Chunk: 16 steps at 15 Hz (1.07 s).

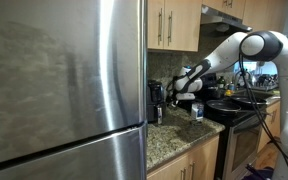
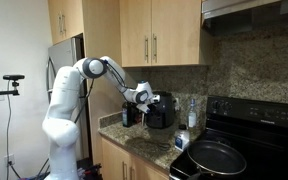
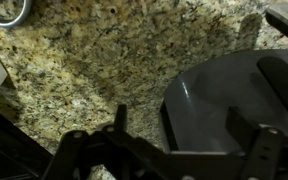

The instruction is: Close the drawer of the air fryer

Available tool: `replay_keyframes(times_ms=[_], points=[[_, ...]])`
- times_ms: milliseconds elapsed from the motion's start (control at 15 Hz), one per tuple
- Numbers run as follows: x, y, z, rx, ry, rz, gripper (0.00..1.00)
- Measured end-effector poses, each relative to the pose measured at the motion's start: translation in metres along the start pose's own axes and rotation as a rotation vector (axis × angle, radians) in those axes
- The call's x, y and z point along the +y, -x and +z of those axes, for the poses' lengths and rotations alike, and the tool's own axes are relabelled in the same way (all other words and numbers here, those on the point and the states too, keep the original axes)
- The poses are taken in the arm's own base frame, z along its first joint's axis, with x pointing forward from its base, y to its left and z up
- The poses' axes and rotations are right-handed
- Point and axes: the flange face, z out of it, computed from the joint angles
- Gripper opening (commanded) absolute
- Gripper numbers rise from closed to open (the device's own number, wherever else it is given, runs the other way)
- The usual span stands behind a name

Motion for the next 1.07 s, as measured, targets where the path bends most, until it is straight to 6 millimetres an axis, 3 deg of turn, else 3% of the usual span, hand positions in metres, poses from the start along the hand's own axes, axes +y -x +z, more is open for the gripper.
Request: replay_keyframes(times_ms=[333,1067], points=[[-0.004,-0.009,-0.001,0.119,-0.034,-0.052,1.0],[-0.014,-0.004,0.006,0.091,-0.085,0.008,1.0]])
